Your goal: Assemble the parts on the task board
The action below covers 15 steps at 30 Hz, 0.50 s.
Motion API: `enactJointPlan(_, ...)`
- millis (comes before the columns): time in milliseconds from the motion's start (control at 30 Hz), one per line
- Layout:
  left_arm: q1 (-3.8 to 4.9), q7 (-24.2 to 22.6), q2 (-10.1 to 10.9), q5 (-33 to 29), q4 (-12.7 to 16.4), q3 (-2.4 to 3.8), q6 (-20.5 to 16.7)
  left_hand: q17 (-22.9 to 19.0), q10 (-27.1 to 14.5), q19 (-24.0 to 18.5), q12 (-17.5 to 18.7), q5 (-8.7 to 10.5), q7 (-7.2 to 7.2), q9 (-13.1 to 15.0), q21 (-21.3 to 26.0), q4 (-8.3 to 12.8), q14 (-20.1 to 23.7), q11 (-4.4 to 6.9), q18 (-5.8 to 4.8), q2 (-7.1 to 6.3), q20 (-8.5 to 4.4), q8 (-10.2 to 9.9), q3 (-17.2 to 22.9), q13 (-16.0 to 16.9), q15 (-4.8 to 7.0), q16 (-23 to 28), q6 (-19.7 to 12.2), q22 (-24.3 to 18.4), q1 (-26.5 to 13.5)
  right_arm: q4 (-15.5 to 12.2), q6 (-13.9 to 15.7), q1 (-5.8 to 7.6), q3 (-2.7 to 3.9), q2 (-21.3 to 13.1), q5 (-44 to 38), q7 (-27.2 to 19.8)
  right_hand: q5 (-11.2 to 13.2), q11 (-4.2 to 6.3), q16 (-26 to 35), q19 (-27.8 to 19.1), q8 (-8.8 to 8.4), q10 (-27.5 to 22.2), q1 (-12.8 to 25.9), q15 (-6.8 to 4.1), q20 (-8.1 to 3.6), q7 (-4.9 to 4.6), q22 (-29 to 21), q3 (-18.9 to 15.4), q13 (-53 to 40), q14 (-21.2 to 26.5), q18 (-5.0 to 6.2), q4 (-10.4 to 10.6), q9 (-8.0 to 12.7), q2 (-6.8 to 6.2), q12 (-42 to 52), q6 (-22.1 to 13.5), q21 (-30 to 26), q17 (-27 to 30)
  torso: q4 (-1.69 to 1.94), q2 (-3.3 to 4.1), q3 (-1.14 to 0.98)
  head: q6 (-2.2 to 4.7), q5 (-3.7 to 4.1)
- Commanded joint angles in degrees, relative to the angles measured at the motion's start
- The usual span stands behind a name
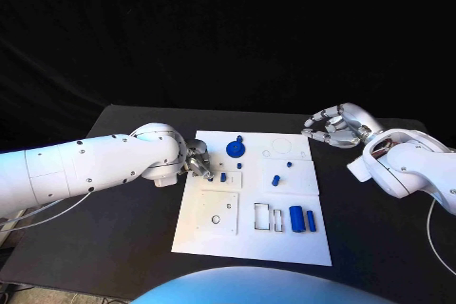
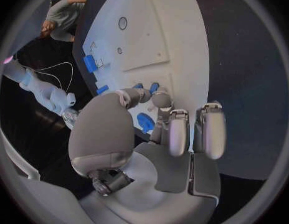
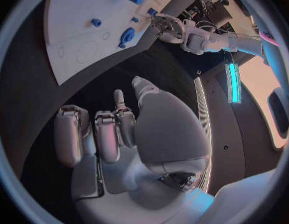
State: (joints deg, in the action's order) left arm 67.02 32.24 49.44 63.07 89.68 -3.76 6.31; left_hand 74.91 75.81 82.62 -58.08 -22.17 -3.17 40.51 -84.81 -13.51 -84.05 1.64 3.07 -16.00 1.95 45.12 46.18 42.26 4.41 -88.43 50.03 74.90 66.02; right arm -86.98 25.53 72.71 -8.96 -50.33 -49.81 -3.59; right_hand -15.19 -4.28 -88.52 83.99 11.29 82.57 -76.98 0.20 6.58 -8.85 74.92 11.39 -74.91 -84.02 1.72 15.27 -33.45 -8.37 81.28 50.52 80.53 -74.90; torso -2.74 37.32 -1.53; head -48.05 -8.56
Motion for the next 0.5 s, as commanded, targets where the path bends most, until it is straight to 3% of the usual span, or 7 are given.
enactJointPlan(33, -0.44, 0.5, -0.3, -1.0, -0.2, -0.21, 1.5, 12.2, 0.5, 0.1, 0.2, 0.20, 0.60, 0.0, -0.3, 8.8, -5.2, 0.15, -0.59, 0.42, -0.09, 0.4, 9.0, -0.2, 0.35, -0.2, 0.3, 5.4, -0.4, 0.0, -0.6, -0.04, 0.00, 0.0, -0.6, -0.2, 0.1, 0.28, 0.3, 0.2, 0.20, -0.1, 0.1, -0.28, -0.57, 0.08, 8.8, 0.0, -6.0, -4.6, 0.77, 0.2, -0.1, 0.11, -0.3, -0.3, -0.2, -9.0, -0.01, 0.04, 0.00, -0.03, 0.05)
enactJointPlan(333, -0.75, 0.7, -0.5, -1.5, -0.7, -0.21, 1.6, 12.2, 1.0, 0.2, 0.5, 0.67, 1.21, 0.3, -0.2, 7.1, -5.2, 0.57, -0.62, 0.13, -0.33, 0.5, 6.2, -0.5, 0.63, -0.2, 0.1, 5.5, -3.1, 0.0, -0.5, -0.05, 0.00, 0.0, -0.6, -0.2, 0.2, 0.28, 0.3, 0.1, 0.22, -0.2, 0.2, -0.28, -0.58, 0.08, 8.7, 0.0, -5.9, -4.6, 0.80, 0.3, 0.0, 0.12, -0.4, -0.4, -0.3, -8.9, 0.02, 0.00, 0.00, -0.18, 0.16)
enactJointPlan(500, -0.79, 0.8, -0.5, -1.7, -0.9, -0.21, 1.4, 12.2, 1.1, 0.3, 0.4, 0.90, 1.52, -0.2, -0.1, 3.1, -5.2, 0.75, -0.65, 0.02, -0.59, -0.3, 0.7, -0.4, 0.83, -0.2, 0.9, 5.5, -6.4, 0.0, -0.5, -0.05, 0.00, 0.0, -0.5, -0.3, 0.2, 0.27, 0.3, 0.1, 0.22, -0.2, 0.2, -0.28, -0.58, 0.08, 8.7, 0.0, -5.9, -4.6, 0.80, 0.3, 0.0, 0.12, -0.4, -0.4, -0.4, -8.8, 0.01, 0.00, 0.00, -0.15, 0.20)
